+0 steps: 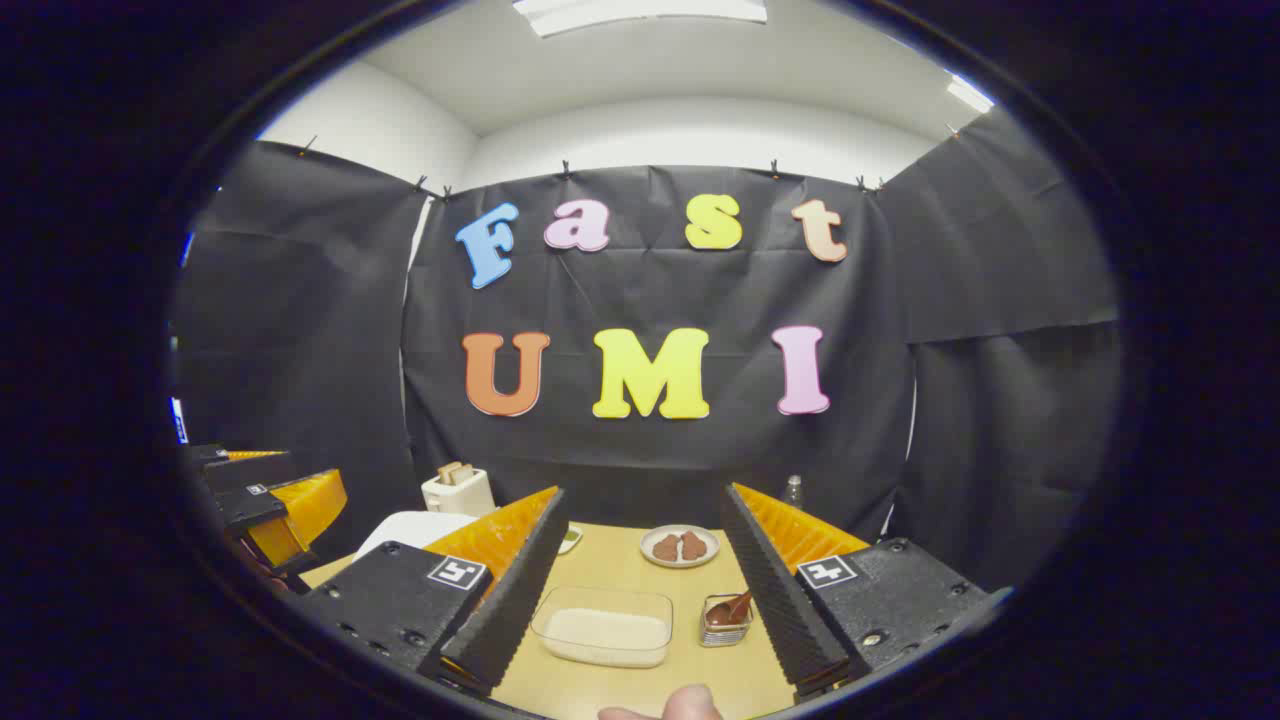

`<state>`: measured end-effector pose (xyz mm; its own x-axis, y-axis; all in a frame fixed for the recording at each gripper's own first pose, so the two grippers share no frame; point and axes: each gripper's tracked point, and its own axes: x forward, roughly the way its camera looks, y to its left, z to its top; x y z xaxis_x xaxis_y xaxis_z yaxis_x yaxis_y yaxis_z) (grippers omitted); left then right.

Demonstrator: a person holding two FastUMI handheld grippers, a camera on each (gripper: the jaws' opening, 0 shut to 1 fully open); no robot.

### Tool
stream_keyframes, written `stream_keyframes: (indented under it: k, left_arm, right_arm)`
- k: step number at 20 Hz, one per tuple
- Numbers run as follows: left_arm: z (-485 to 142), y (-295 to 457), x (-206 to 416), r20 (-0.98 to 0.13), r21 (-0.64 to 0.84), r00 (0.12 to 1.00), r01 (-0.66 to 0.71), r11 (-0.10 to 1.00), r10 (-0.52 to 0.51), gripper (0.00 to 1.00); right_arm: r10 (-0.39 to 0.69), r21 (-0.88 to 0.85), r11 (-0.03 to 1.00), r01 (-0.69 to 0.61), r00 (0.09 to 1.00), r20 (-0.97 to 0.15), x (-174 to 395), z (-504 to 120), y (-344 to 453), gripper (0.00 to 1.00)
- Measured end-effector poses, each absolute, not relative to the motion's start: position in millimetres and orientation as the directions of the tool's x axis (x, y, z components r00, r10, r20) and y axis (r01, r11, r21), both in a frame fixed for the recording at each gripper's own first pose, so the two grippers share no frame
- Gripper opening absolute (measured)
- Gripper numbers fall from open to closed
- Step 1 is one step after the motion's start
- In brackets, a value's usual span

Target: Close the left gripper, press the button to open the rice cooker; take a wooden spoon from the chopstick holder with the right hand, scoop a spoonful of rice and pour it into the rice cooker, then put the wooden spoon back into the chopstick holder.

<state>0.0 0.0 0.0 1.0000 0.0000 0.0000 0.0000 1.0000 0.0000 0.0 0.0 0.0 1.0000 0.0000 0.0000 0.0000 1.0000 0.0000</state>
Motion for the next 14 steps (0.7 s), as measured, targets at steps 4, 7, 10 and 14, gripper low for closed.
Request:
stream_keyframes:
  k: [4,7,10,14]
  left_arm:
    - [-1.6,-5.5,2.9,0.0,0.006,1.0,0.018,1.0,-0.018,0.92]
    - [-5.5,-7.7,4.8,-0.006,0.004,1.0,0.028,1.0,-0.028,0.92]
    - [-6.4,-6.2,4.2,-0.007,0.008,1.0,0.025,1.0,-0.024,0.92]
    - [-9.1,-2.6,5.6,-0.014,0.007,1.0,0.016,1.0,-0.016,0.92]
  right_arm:
    - [-0.021,0.004,1.0,0.021,1.0,-0.022,1.0,-4.7,-6.8,0.97]
    - [-0.043,0.008,0.999,0.044,0.999,-0.026,0.2,-7.5,-14.2,0.98]
    - [-0.051,0.013,0.999,0.052,0.998,-0.04,1.3,-11.6,-15.5,0.97]
    - [-0.065,0.011,0.998,0.065,0.997,-0.047,3.3,-12.5,-21.8,0.98]
